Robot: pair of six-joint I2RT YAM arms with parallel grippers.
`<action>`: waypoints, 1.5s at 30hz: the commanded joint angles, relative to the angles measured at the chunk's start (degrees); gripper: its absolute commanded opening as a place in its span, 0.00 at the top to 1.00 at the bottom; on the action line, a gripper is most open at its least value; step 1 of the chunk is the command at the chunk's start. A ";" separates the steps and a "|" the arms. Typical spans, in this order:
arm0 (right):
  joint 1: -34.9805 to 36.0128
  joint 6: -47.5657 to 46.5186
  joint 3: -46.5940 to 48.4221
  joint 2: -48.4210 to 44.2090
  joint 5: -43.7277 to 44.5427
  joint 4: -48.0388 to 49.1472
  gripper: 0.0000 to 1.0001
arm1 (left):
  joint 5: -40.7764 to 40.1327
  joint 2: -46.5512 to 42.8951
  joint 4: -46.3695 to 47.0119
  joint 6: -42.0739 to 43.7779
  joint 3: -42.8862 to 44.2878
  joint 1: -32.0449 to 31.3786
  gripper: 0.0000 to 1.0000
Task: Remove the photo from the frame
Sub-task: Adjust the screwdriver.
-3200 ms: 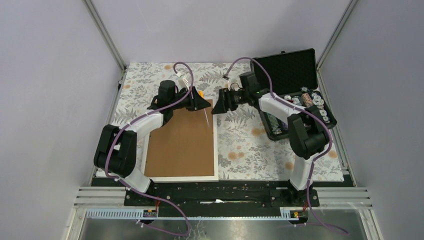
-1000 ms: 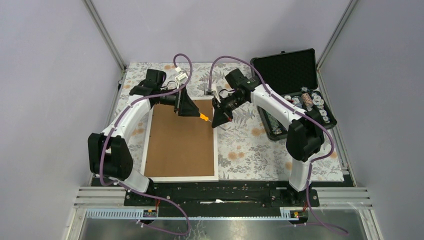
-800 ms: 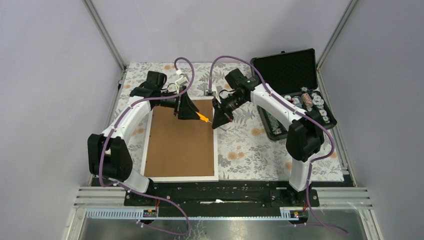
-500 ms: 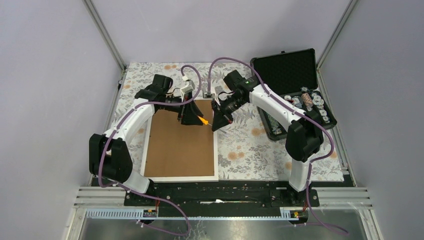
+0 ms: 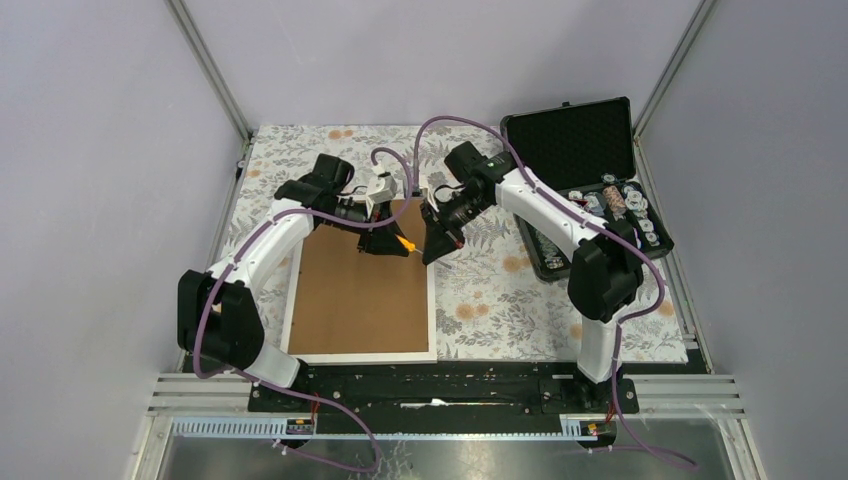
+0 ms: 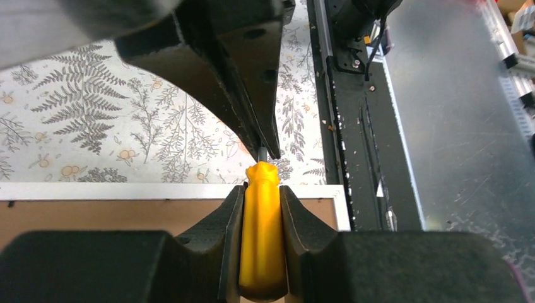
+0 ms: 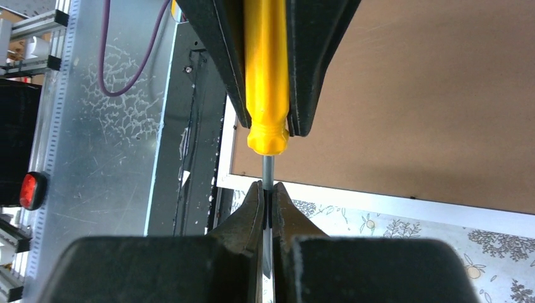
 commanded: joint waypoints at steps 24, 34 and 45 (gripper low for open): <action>2.06 3.88 -3.26 -3.04 11.13 12.59 1.00 | 0.53 0.56 5.29 -27.29 0.43 4.99 0.46; 2.21 6.42 -2.53 -2.03 11.23 17.04 1.00 | -3.08 3.77 21.31 -59.01 -5.65 6.53 0.46; 2.71 5.58 -2.04 -1.40 10.51 16.42 1.00 | -3.89 5.75 30.88 -68.08 -8.64 6.36 0.57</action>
